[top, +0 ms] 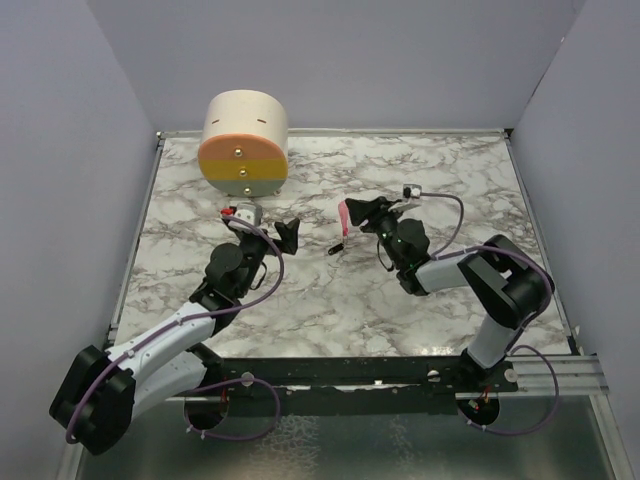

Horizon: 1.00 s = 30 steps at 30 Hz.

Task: Put the keys on the keyring

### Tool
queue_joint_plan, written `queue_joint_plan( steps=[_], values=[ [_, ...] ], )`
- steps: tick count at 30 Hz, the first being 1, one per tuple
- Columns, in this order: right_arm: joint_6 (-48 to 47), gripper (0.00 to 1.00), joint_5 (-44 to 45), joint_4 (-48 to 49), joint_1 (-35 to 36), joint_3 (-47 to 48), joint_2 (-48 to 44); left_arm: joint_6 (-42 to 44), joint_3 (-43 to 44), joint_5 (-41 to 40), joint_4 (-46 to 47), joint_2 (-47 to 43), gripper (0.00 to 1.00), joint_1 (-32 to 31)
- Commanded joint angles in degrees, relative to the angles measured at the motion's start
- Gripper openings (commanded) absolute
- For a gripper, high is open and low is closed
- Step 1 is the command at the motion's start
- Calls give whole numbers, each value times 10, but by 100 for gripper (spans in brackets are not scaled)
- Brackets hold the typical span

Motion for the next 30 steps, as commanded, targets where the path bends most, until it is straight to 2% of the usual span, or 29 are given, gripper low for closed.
queue_joint_plan(
  steps=[1, 7, 11, 15, 19, 26, 30],
  values=[
    [14, 53, 120, -15, -16, -48, -54, -21, 21, 27, -2, 3, 99, 4],
    [-20, 69, 150, -25, -21, -100, -129, -31, 27, 33, -8, 8, 99, 4],
    [-48, 75, 128, -85, -21, -108, -186, -39, 39, 55, -18, 17, 99, 4],
    [-83, 78, 89, -211, -21, -90, -256, -50, 52, 92, -26, 28, 99, 4],
    [-85, 80, 117, -361, -21, -76, -348, -78, 52, 79, -26, 27, 99, 4],
    [-109, 80, 246, -425, -21, -127, -514, -88, 41, 67, -25, 6, 99, 3],
    [-110, 80, 258, -475, -21, -112, -555, -98, 32, 42, -22, -10, 99, 3]
  ],
)
